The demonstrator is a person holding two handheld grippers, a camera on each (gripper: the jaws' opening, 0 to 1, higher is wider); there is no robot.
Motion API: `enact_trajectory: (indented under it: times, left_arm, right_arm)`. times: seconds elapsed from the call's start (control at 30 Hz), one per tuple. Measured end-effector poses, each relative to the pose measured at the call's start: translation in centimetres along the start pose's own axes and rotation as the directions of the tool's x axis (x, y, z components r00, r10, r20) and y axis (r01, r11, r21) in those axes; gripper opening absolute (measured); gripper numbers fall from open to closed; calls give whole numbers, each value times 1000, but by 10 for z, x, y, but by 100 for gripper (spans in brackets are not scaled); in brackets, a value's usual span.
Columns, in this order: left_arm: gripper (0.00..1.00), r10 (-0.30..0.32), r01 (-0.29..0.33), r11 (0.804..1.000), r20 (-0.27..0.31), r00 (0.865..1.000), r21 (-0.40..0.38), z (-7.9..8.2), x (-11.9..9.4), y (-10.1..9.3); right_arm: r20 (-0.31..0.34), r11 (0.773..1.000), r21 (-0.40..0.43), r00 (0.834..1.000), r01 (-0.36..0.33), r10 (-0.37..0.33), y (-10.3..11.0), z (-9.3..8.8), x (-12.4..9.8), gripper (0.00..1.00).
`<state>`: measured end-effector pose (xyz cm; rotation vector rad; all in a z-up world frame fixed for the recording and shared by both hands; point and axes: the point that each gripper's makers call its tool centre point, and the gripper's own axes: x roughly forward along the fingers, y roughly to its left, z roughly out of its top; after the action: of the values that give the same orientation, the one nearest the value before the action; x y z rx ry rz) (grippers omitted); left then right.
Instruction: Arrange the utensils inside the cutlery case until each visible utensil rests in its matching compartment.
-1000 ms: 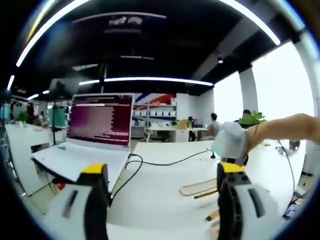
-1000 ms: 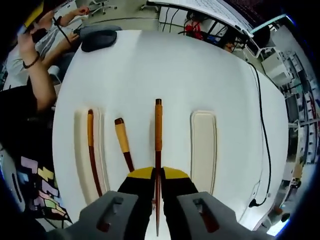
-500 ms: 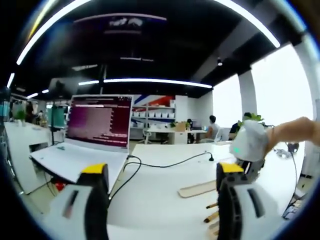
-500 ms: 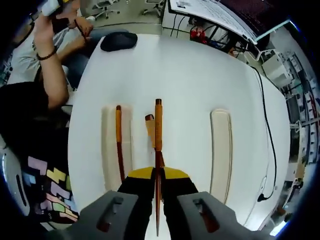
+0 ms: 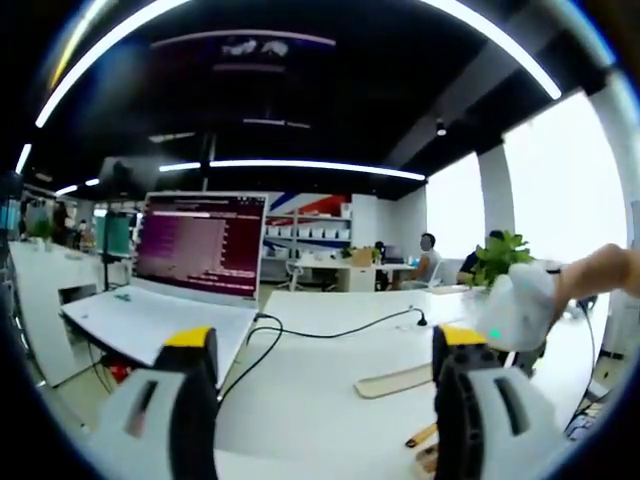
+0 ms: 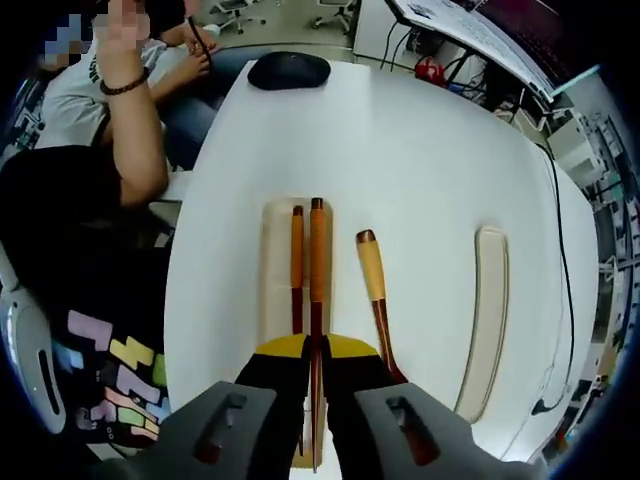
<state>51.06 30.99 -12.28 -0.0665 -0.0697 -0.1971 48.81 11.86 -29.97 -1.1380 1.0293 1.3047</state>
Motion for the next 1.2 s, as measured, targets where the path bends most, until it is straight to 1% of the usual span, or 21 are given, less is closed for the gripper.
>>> enact_trajectory:
  times: [0.13,0.2,0.3,0.37,0.47,0.6,0.7,0.77,0.9,1.2]
  left_arm:
    - [94,-4,4,1000,1,1000,2,0,0,-1]
    - [94,-3,3,1000,2,1000,2,0,-1,-2]
    - [94,0,0,1000,2,1000,2,0,-1,-1]
    - [94,-1,1,1000,1,1000,0,0,-2,-1]
    - [94,-1,1,1000,3,1000,2,1,-2,-1]
    - [94,-2,2,1000,1,1000,3,1,-2,-3]
    - [94,-2,2,1000,2,1000,4,2,-3,-3]
    - [94,-1,1,1000,2,1000,4,2,-3,-3]
    - [94,-6,6,1000,0,1000,7,2,-2,-5]
    - [94,-12,12,1000,-4,1000,8,1,-1,-6]
  right_arm:
    - [-7,1000,4,1000,-24,24,3,0,5,3]
    - [-5,1000,5,1000,-24,24,2,2,8,3]
    - [1,999,39,999,-35,35,3,5,11,3]
    - [0,998,42,999,-39,39,5,5,12,3]
    - [-11,999,22,999,-43,43,9,4,14,3]
    - [-13,998,24,999,-50,51,11,2,17,3]
    - [-20,999,8,998,-54,54,10,0,19,3]
    - [-21,998,22,998,-61,61,11,-1,21,3]
    - [-8,999,7,999,-52,52,10,1,19,3]
    - [-3,999,1,999,-52,52,11,2,18,6]
